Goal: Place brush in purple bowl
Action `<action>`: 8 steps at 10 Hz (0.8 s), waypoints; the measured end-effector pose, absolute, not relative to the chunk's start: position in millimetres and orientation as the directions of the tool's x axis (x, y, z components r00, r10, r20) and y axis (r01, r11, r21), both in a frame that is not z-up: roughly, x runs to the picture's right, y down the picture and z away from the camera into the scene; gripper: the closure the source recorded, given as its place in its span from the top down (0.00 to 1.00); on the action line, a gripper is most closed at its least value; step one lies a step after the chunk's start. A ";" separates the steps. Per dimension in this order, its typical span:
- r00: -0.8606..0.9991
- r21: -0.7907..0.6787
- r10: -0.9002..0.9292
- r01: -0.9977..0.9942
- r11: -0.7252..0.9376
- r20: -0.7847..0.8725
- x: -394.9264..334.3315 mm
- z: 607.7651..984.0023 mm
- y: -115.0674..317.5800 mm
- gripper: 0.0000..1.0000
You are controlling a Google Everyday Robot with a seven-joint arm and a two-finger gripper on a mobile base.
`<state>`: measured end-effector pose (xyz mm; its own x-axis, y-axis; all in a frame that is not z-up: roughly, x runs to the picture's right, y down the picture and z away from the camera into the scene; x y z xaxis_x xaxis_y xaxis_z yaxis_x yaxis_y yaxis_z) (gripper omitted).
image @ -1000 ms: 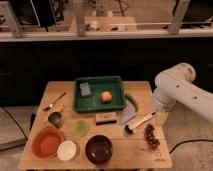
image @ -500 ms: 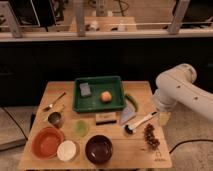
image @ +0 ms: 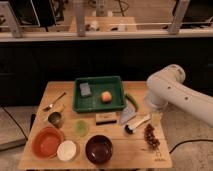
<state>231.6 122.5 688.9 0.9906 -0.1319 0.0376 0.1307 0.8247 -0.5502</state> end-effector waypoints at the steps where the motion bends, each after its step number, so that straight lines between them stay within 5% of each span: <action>1: 0.989 -0.552 -0.141 0.141 0.822 0.043 235.7 689.4 124.9 0.80; 8: 0.973 -0.554 -0.212 0.227 0.801 0.092 191.2 693.0 137.6 0.80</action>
<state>191.2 137.6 693.0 0.9730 -0.2117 0.0924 0.2269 0.8008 -0.5542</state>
